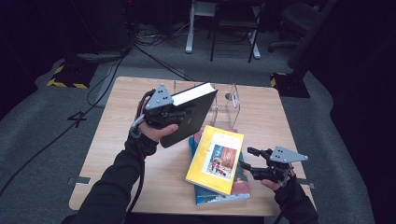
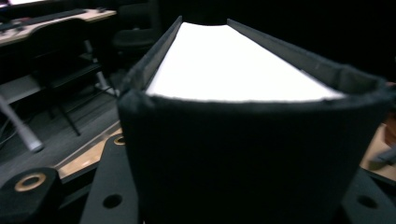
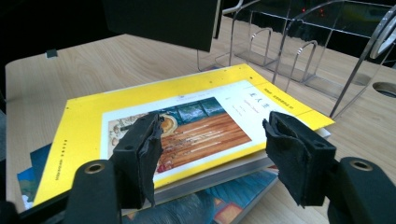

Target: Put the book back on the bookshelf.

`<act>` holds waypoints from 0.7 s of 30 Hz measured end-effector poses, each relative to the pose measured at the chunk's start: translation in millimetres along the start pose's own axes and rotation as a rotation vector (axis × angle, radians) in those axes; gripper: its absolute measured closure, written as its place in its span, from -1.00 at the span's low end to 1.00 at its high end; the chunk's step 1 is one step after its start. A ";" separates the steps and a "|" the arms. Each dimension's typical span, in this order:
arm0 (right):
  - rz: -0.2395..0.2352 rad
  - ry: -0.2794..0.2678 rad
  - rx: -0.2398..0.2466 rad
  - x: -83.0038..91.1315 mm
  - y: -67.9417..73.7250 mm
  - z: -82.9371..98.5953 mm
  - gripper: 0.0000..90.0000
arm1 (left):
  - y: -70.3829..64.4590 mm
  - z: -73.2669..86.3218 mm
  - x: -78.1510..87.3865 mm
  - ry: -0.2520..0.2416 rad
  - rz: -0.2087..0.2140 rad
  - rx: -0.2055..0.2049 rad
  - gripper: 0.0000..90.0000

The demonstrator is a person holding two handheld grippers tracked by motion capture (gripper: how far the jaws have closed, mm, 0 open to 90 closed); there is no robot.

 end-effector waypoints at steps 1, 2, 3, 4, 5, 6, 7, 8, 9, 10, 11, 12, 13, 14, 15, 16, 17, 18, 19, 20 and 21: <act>0.004 0.005 0.004 -0.3 -0.5 0.7 -0.19 | 3.8 0.5 -0.6 0.002 -0.019 0.018 0.18; 0.006 0.006 0.004 -0.5 -1.1 1.4 -0.19 | 3.8 0.5 -0.6 0.002 -0.019 0.018 0.18; 0.006 0.006 0.004 -0.5 -1.1 1.4 -0.19 | 6.3 1.0 -1.5 0.001 -0.034 0.025 0.18; 0.006 0.005 -0.002 -0.5 -1.6 1.9 -0.19 | 8.5 1.2 -2.5 0.006 -0.053 0.028 0.18; 0.009 0.007 -0.002 -0.5 -2.2 2.2 -0.19 | 10.3 1.2 -4.3 0.011 -0.076 0.034 0.18; 0.012 0.008 -0.001 -0.5 -3.0 2.7 -0.19 | 11.6 0.8 -6.0 0.014 -0.096 0.036 0.18; 0.013 0.008 -0.005 -0.5 -3.4 3.0 -0.19 | 12.8 0.5 -7.8 0.015 -0.111 0.039 0.18; 0.015 0.007 -0.007 -0.8 -4.0 3.5 -0.19 | 13.4 0.3 -9.3 0.014 -0.120 0.049 0.18; 0.015 0.009 -0.007 -0.8 -4.2 3.7 -0.19 | 15.7 -0.4 -12.9 0.013 -0.140 0.066 0.18; 0.013 0.009 -0.007 -0.9 -4.2 3.9 -0.19 | 16.6 -0.8 -14.9 0.012 -0.152 0.074 0.18; 0.014 0.010 -0.007 -0.9 -4.3 3.9 -0.19 | 17.4 -1.2 -16.4 0.014 -0.163 0.075 0.18; 0.015 0.010 -0.007 -1.2 -4.4 3.9 -0.19 | 17.7 -1.7 -18.5 0.017 -0.175 0.078 0.18; 0.015 0.010 -0.006 -1.4 -4.3 4.0 -0.19 | 17.8 -2.5 -20.9 0.022 -0.197 0.076 0.18; 0.015 0.010 -0.006 -1.4 -4.3 4.0 -0.19 | 17.8 -2.5 -20.9 0.022 -0.197 0.076 0.18; 0.013 0.011 -0.005 -1.7 -3.8 4.1 -0.19 | 18.6 -3.3 -23.2 0.026 -0.218 0.070 0.18; 0.014 0.015 0.000 -2.2 -3.5 4.2 -0.19 | 19.8 -3.6 -24.8 0.031 -0.230 0.071 0.18; 0.012 0.015 0.001 -2.9 -3.1 4.4 -0.19 | 22.5 -3.7 -26.5 0.036 -0.249 0.092 0.18; 0.011 0.016 0.001 -3.4 -2.9 4.5 -0.19 | 23.7 -3.5 -27.4 0.035 -0.257 0.102 0.18; 0.011 0.017 0.000 -3.8 -2.7 4.6 -0.19 | 25.6 -3.3 -28.4 0.037 -0.265 0.112 0.18; 0.009 0.019 0.002 -4.4 -2.4 4.6 -0.19 | 27.6 -3.0 -29.9 0.036 -0.269 0.125 0.18; 0.009 0.019 0.002 -4.4 -2.4 4.6 -0.19 | 27.6 -3.0 -29.9 0.036 -0.269 0.125 0.18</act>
Point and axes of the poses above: each handheld gripper's, and its own axes: x roughly backward along the jaws, z roughly out of its underside, y roughly to its left, the point moved 4 cm from there along -x, roughly forward along the jaws, and after that the axes turned 4 degrees about y, right-handed, at the moved point
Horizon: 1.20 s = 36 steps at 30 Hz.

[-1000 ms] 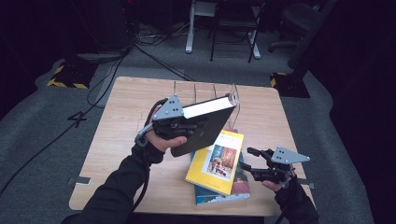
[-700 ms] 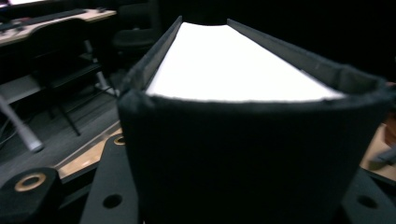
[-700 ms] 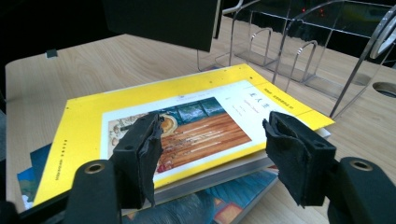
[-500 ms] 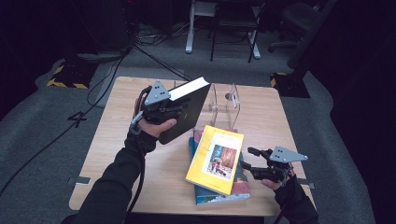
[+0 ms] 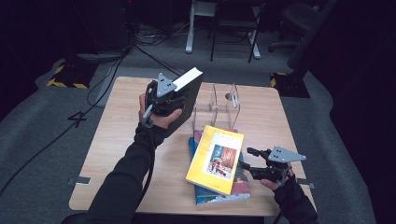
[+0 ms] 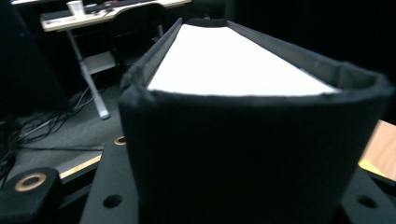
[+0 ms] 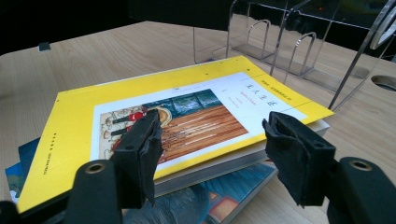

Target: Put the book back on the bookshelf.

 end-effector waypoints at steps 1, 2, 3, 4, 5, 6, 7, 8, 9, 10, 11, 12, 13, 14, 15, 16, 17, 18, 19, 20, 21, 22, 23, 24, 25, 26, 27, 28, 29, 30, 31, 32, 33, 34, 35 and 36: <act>-0.003 0.000 0.001 -0.8 0.5 0.0 -0.19 | 1.7 -0.2 -3.1 0.003 -0.007 0.014 0.18; -0.004 0.003 0.003 -1.7 1.1 -0.1 -0.19 | 2.3 -0.2 -4.4 0.006 -0.009 0.014 0.18; -0.002 0.008 0.007 -2.0 1.3 0.0 -0.19 | 2.2 -0.5 -6.7 0.004 -0.017 0.023 0.18; -0.003 0.011 0.011 -3.3 2.3 0.4 -0.19 | 2.5 -1.1 -11.1 0.008 -0.034 0.032 0.18; -0.003 0.012 0.010 -3.8 2.5 0.6 -0.19 | 2.3 -1.3 -13.0 0.008 -0.041 0.041 0.18; -0.005 0.014 0.010 -4.1 2.7 0.8 -0.19 | 2.0 -1.7 -16.4 0.006 -0.058 0.051 0.18; -0.005 0.014 0.010 -4.1 2.7 0.8 -0.19 | 2.0 -1.7 -16.4 0.006 -0.058 0.051 0.18; -0.007 0.016 0.011 -4.8 3.1 1.1 -0.19 | 1.6 -2.0 -19.6 0.007 -0.073 0.064 0.18; -0.008 0.019 0.010 -5.5 3.5 1.4 -0.19 | 1.2 -2.0 -21.7 0.006 -0.085 0.076 0.18; -0.009 0.019 0.011 -6.0 3.7 1.5 -0.19 | 0.6 -2.2 -24.8 0.004 -0.105 0.084 0.18; -0.010 0.020 0.011 -6.8 3.9 1.8 -0.19 | -0.2 -2.6 -28.7 0.003 -0.121 0.093 0.18; -0.015 0.026 0.012 -8.6 5.0 2.3 -0.19 | -0.4 -3.4 -33.6 0.007 -0.147 0.104 0.18; -0.017 0.028 0.013 -9.3 5.4 2.5 -0.19 | -0.4 -4.0 -37.3 0.005 -0.162 0.110 0.18; -0.020 0.030 0.013 -10.2 6.3 2.7 -0.19 | 0.3 -4.8 -41.8 0.008 -0.176 0.124 0.18; -0.023 0.031 0.015 -11.1 7.2 2.6 -0.19 | 0.9 -5.1 -44.5 0.008 -0.186 0.133 0.18; -0.027 0.032 0.017 -11.3 7.7 2.5 -0.19 | 1.4 -5.2 -48.3 0.011 -0.199 0.138 0.18; -0.026 0.031 0.020 -11.7 8.1 2.6 -0.19 | 1.8 -5.2 -52.8 0.015 -0.212 0.149 0.18; -0.028 0.032 0.020 -12.1 8.7 2.8 -0.19 | 1.9 -5.0 -55.4 0.018 -0.218 0.152 0.18; -0.031 0.033 0.020 -12.2 9.2 3.0 -0.19 | 1.9 -4.6 -58.2 0.023 -0.224 0.152 0.18; -0.032 0.034 0.024 -12.5 9.1 3.2 -0.19 | 1.8 -3.9 -63.1 0.026 -0.235 0.157 0.18; -0.032 0.034 0.023 -12.8 9.1 3.1 -0.19 | 2.2 -3.4 -66.5 0.037 -0.244 0.156 0.18; -0.035 0.031 0.023 -12.8 9.3 2.9 -0.19 | 2.5 -2.7 -70.4 0.036 -0.255 0.164 0.18; -0.035 0.031 0.023 -12.8 9.3 2.9 -0.19 | 2.5 -2.7 -70.4 0.036 -0.255 0.164 0.18; -0.042 0.024 0.023 -12.8 10.7 2.4 -0.19 | 3.7 -1.3 -74.8 0.036 -0.271 0.170 0.18; -0.042 0.024 0.023 -12.8 10.7 2.4 -0.19 | 4.9 -0.1 -78.0 0.035 -0.281 0.180 0.18; -0.047 0.025 0.026 -12.8 11.7 2.6 -0.19 | 7.0 1.8 -83.3 0.040 -0.293 0.190 0.18; -0.049 0.024 0.026 -13.0 11.9 2.8 -0.19 | 8.4 3.1 -87.1 0.041 -0.296 0.191 0.18; -0.049 0.024 0.026 -13.0 11.9 2.8 -0.19 | 8.4 3.1 -87.1 0.041 -0.296 0.191 0.18; -0.051 0.026 0.028 -13.4 12.1 3.2 -0.19 | 9.5 4.3 -89.3 0.039 -0.306 0.195 0.18; -0.052 0.025 0.026 -13.7 11.9 3.4 -0.19 | 10.7 5.2 -92.1 0.036 -0.320 0.200 0.18; -0.057 0.024 0.024 -14.3 12.1 3.6 -0.19 | 11.3 5.4 -93.9 0.036 -0.327 0.202 0.18; -0.056 0.025 0.026 -14.6 12.0 3.7 -0.19 | 12.2 5.8 -95.8 0.038 -0.337 0.204 0.18; -0.058 0.026 0.030 -14.9 12.6 3.9 -0.19 | 13.0 6.4 -98.5 0.035 -0.352 0.203 0.18; -0.058 0.026 0.030 -14.9 12.6 3.9 -0.19 | 13.8 7.2 -100.8 0.033 -0.363 0.204 0.18; -0.061 0.025 0.029 -15.0 13.0 3.9 -0.19 | 14.4 8.1 -102.6 0.033 -0.373 0.202 0.18; -0.064 0.025 0.029 -15.1 13.3 4.0 -0.19 | 14.9 9.1 -104.6 0.029 -0.384 0.196 0.18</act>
Point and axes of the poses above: each handheld gripper's, and its own axes: x roughly backward along the jaws, z roughly out of its underside, y roughly to its left, the point moved 4 cm from there along -x, roughly forward along the jaws, and after that the axes turned 4 degrees about y, right-handed, at the moved point
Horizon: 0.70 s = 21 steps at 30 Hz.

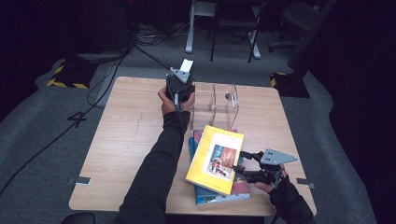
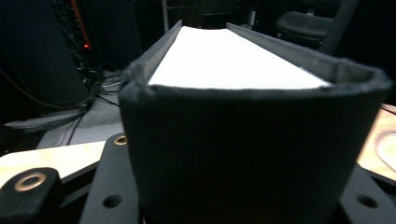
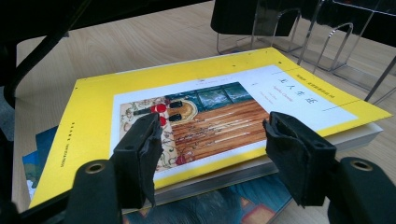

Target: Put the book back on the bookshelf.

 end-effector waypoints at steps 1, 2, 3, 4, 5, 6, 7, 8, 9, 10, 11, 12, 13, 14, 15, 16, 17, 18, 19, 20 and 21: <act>0.001 0.000 0.001 -0.1 0.0 0.2 -0.19 | 0.1 0.8 -1.3 -0.004 -0.007 -0.002 0.18; -0.001 -0.001 0.002 -0.4 0.2 0.3 -0.19 | 0.2 2.5 -3.5 -0.013 -0.019 0.003 0.18; -0.004 0.000 0.006 -0.7 0.4 0.6 -0.19 | 1.6 4.1 -5.1 -0.015 -0.022 0.005 0.18; -0.005 0.001 0.007 -1.0 0.5 0.8 -0.19 | 3.2 6.0 -6.7 -0.018 -0.024 0.020 0.18; -0.010 0.000 0.004 -1.4 0.7 1.0 -0.19 | 5.1 8.3 -8.3 -0.026 -0.025 0.034 0.17; -0.012 -0.001 0.004 -1.2 0.9 1.2 -0.19 | 7.1 10.5 -9.7 -0.032 -0.021 0.037 0.17; -0.008 -0.001 0.010 -0.6 1.0 1.0 -0.19 | 10.1 15.2 -12.4 -0.042 -0.023 0.040 0.17; -0.009 -0.003 0.012 -0.2 1.4 0.8 -0.19 | 10.1 15.2 -12.4 -0.042 -0.023 0.040 0.17; -0.009 -0.003 0.012 -0.2 1.4 0.8 -0.19 | 11.4 17.4 -14.1 -0.048 -0.021 0.040 0.17; -0.013 -0.008 0.013 0.0 1.5 0.5 -0.19 | 12.9 19.7 -15.4 -0.049 -0.020 0.045 0.17; -0.014 -0.007 0.010 -0.1 1.4 0.5 -0.19 | 15.2 21.2 -14.9 -0.057 -0.012 0.062 0.17; -0.007 0.002 0.013 -0.5 0.8 1.0 -0.19 | 16.5 22.0 -14.9 -0.059 -0.006 0.067 0.17; -0.015 0.001 0.008 -1.2 0.8 1.3 -0.19 | 18.1 23.4 -14.9 -0.070 0.008 0.071 0.17; -0.014 0.005 0.003 -1.9 0.6 1.9 -0.19 | 19.0 24.7 -14.8 -0.076 0.015 0.071 0.17; -0.012 0.008 0.007 -2.5 0.2 2.2 -0.19 | 19.4 25.4 -15.2 -0.083 0.019 0.067 0.17; -0.013 0.009 0.008 -2.9 0.4 2.3 -0.19 | 19.6 25.8 -15.4 -0.081 0.019 0.066 0.17; -0.014 0.010 0.008 -3.1 0.9 2.3 -0.19 | 20.4 26.0 -15.4 -0.075 0.025 0.069 0.16; -0.013 0.011 0.010 -3.4 1.3 2.3 -0.19 | 21.2 26.8 -15.6 -0.074 0.027 0.083 0.16; -0.011 0.017 0.013 -3.6 2.0 2.2 -0.19 | 23.2 30.3 -15.1 -0.070 0.031 0.092 0.14; -0.011 0.017 0.013 -3.6 2.0 2.2 -0.19 | 23.2 30.3 -15.1 -0.070 0.031 0.092 0.13; -0.011 0.017 0.014 -3.7 2.2 2.3 -0.19 | 24.0 32.1 -15.0 -0.068 0.039 0.083 0.13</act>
Point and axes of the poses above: each handheld gripper's, and its own axes: x roughly backward along the jaws, z roughly out of its underside, y roughly to its left, the point moved 4 cm from there along -x, roughly forward along the jaws, and after that the axes turned 4 degrees about y, right-handed, at the moved point
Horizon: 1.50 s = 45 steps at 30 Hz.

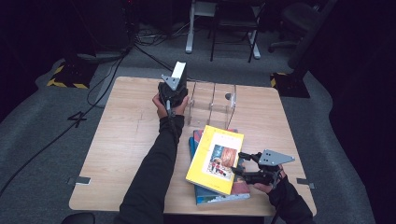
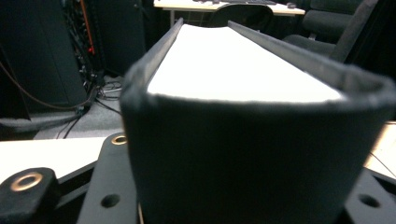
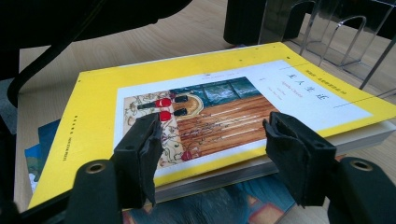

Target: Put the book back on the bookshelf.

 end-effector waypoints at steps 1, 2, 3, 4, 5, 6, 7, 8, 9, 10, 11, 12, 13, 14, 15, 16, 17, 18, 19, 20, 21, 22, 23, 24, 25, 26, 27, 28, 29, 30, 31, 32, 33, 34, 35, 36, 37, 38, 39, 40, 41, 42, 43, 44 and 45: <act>0.001 0.003 0.000 0.0 0.4 0.4 -0.19 | 1.6 1.9 0.6 0.002 0.007 -0.008 0.09; 0.001 0.003 0.000 0.0 0.4 0.4 -0.19 | 2.9 3.7 0.6 0.003 0.012 -0.014 0.09; 0.000 0.006 0.000 -0.1 0.6 0.9 -0.19 | 3.7 4.0 1.3 0.005 0.018 -0.024 0.11; -0.001 0.010 -0.001 -0.3 0.3 1.7 -0.19 | 3.6 2.6 2.5 0.013 0.019 -0.045 0.11; -0.003 0.010 -0.004 -0.5 0.2 1.8 -0.19 | 3.4 2.2 2.5 0.017 0.022 -0.047 0.11; -0.003 0.011 -0.003 -0.5 0.2 1.8 -0.19 | 3.4 1.6 2.4 0.021 0.027 -0.052 0.10; -0.003 0.011 -0.003 -0.5 0.2 1.8 -0.19 | 3.4 1.6 2.4 0.021 0.027 -0.052 0.09; -0.004 0.011 -0.003 -0.5 0.3 1.7 -0.19 | 3.7 1.2 2.8 0.021 0.031 -0.057 0.09; -0.004 0.012 -0.003 -0.6 0.3 1.7 -0.20 | 4.5 0.9 3.5 0.026 0.042 -0.062 0.05; -0.006 0.014 -0.002 -0.9 0.5 2.2 -0.20 | 8.1 1.5 5.7 0.027 0.051 -0.069 -0.09; -0.007 0.016 -0.001 -0.9 0.4 2.6 -0.20 | 9.8 2.6 6.5 0.029 0.070 -0.073 -0.13; -0.005 0.019 -0.001 -0.9 0.2 3.0 -0.20 | 9.8 2.6 6.5 0.029 0.070 -0.073 -0.15; -0.006 0.021 -0.001 -0.9 -0.2 3.4 -0.20 | 14.7 7.2 7.8 0.054 0.101 -0.105 -0.19; -0.006 0.021 -0.003 -1.0 -0.5 3.5 -0.20 | 16.6 9.1 8.1 0.059 0.121 -0.117 -0.22; -0.006 0.021 -0.003 -1.0 -0.5 3.5 -0.20 | 16.6 9.1 8.1 0.059 0.121 -0.117 -0.23; -0.006 0.020 -0.008 -1.5 -0.8 3.2 -0.20 | 19.1 10.6 8.4 0.076 0.143 -0.135 -0.27; -0.007 0.022 -0.008 -1.6 -0.6 3.1 -0.20 | 20.9 9.5 7.7 0.087 0.133 -0.155 -0.33; -0.007 0.024 -0.006 -2.1 -0.2 3.0 -0.21 | 20.4 7.5 7.6 0.093 0.137 -0.165 -0.34; -0.005 0.028 -0.004 -2.4 0.3 2.9 -0.21 | 19.2 4.7 7.3 0.101 0.126 -0.183 -0.33; -0.003 0.030 -0.002 -2.4 0.3 2.9 -0.21 | 17.4 1.0 7.7 0.096 0.123 -0.193 -0.32; -0.003 0.030 -0.006 -2.4 0.1 3.0 -0.21 | 15.6 -3.9 7.8 0.094 0.138 -0.191 -0.29; -0.003 0.030 -0.006 -2.4 0.1 3.0 -0.21 | 15.6 -3.9 7.8 0.094 0.138 -0.191 -0.29; -0.003 0.032 -0.008 -2.6 -0.2 3.4 -0.21 | 14.7 -8.8 7.0 0.104 0.126 -0.190 -0.29; -0.004 0.032 -0.011 -3.2 -0.6 3.8 -0.21 | 14.6 -11.6 6.8 0.103 0.127 -0.189 -0.31; -0.005 0.037 -0.009 -3.6 -0.7 4.5 -0.21 | 14.3 -16.5 6.2 0.106 0.136 -0.179 -0.31; -0.006 0.037 -0.009 -3.6 -0.7 4.6 -0.21 | 13.7 -18.0 4.8 0.113 0.131 -0.181 -0.31; -0.007 0.036 -0.010 -3.5 -0.7 4.5 -0.21 | 12.8 -18.7 2.9 0.129 0.137 -0.185 -0.31; -0.008 0.034 -0.008 -3.2 -0.5 4.2 -0.21 | 12.3 -18.8 1.7 0.140 0.139 -0.193 -0.31; -0.008 0.034 -0.008 -3.2 -0.5 4.2 -0.21 | 12.3 -18.8 1.7 0.140 0.139 -0.193 -0.29; -0.009 0.033 -0.007 -3.0 -0.3 4.1 -0.21 | 10.5 -17.9 -0.9 0.159 0.129 -0.196 -0.29; -0.010 0.031 -0.008 -2.5 -0.1 3.7 -0.21 | 9.5 -17.5 -1.7 0.162 0.129 -0.196 -0.28; -0.012 0.032 -0.007 -2.4 0.0 3.7 -0.21 | 8.7 -17.6 -2.0 0.163 0.128 -0.191 -0.28; -0.012 0.032 -0.007 -2.4 0.0 3.7 -0.21 | 8.2 -17.9 -2.2 0.160 0.122 -0.187 -0.28; -0.010 0.033 -0.008 -2.6 -0.2 3.8 -0.21 | 8.1 -18.2 -2.6 0.161 0.112 -0.186 -0.23; -0.011 0.033 -0.010 -2.7 -0.4 3.9 -0.21 | 8.4 -18.5 -3.0 0.168 0.113 -0.183 -0.21; -0.014 0.032 -0.012 -2.9 -0.4 3.9 -0.21 | 9.2 -19.0 -2.7 0.171 0.091 -0.193 -0.17; -0.013 0.034 -0.011 -3.1 -0.2 4.0 -0.22 | 10.8 -19.6 -2.0 0.165 0.089 -0.183 -0.03; -0.013 0.035 -0.011 -3.0 -0.1 3.8 -0.22 | 12.4 -20.3 -1.6 0.162 0.095 -0.173 0.03; -0.012 0.033 -0.012 -2.9 -0.1 3.5 -0.22 | 13.5 -21.1 -1.7 0.168 0.108 -0.165 0.10; -0.013 0.031 -0.012 -2.6 0.0 3.2 -0.22 | 13.8 -21.9 -2.1 0.170 0.111 -0.158 0.12; -0.014 0.030 -0.013 -2.5 0.2 3.0 -0.22 | 14.1 -22.4 -1.8 0.162 0.117 -0.153 0.13; -0.012 0.032 -0.011 -2.3 0.1 2.9 -0.22 | 14.0 -22.7 -1.9 0.157 0.116 -0.149 0.15; -0.014 0.031 -0.012 -2.4 0.2 2.9 -0.22 | 13.5 -23.3 -2.3 0.151 0.119 -0.145 0.15; -0.015 0.032 -0.014 -2.4 0.2 3.1 -0.22 | 12.7 -24.4 -2.8 0.145 0.127 -0.153 0.16; -0.017 0.033 -0.014 -2.3 0.2 3.2 -0.22 | 11.5 -25.5 -3.2 0.138 0.129 -0.155 0.16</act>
Point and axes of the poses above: each handheld gripper's, and its own axes: x roughly backward along the jaws, z roughly out of its underside, y roughly to its left, the point moved 4 cm from there along -x, roughly forward along the jaws, and after that the axes turned 4 degrees about y, right-handed, at the moved point
